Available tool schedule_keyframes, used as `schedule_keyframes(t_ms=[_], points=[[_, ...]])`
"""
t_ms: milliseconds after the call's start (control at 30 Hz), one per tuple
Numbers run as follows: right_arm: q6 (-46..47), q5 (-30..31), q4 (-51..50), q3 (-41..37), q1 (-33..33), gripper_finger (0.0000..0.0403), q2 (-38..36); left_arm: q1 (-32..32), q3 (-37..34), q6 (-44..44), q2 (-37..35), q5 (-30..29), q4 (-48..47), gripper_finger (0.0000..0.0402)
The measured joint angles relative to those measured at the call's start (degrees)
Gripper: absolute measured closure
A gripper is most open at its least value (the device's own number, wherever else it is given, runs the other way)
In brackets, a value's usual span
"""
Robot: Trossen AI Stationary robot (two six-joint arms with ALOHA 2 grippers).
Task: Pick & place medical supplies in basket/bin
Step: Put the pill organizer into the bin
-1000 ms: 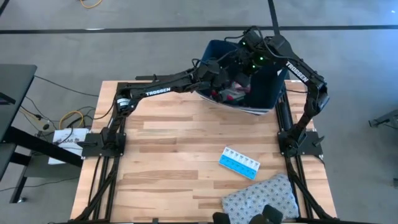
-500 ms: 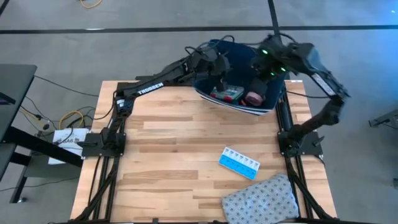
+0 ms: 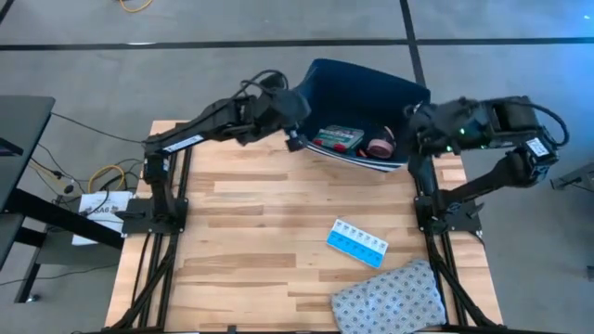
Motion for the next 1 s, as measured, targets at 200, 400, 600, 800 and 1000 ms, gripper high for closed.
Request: schedule_keyframes(t_ms=[200, 400, 600, 800, 1000], points=[[6.7, -0.8, 0.0, 0.0, 10.6, 0.0377, 1.1, -5.8, 0.0, -6.5, -2.7, -2.6, -9.3, 0.0336], [12.7, -2.0, 0.0, 0.0, 19.4, 0.0357, 3.2, -12.2, 0.0, -10.9, -4.0, 4.6, -18.9, 0.0336], [12.8, -3.6, 0.0, 0.0, 25.4, 0.0358, 3.9, -17.9, -0.1, -18.5, -7.4, -0.2, -25.8, 0.0336], [15.9, 8.1, 0.1, -6.2, 33.6, 0.0379, 1.8, -24.8, -2.3, -30.6, -11.0, -4.4, -31.9, 0.0336], [27.7, 14.5, 3.8, -24.7, 45.7, 0.0395, -5.2, -33.3, -14.4, -39.0, -14.1, -17.6, -31.8, 0.0336]])
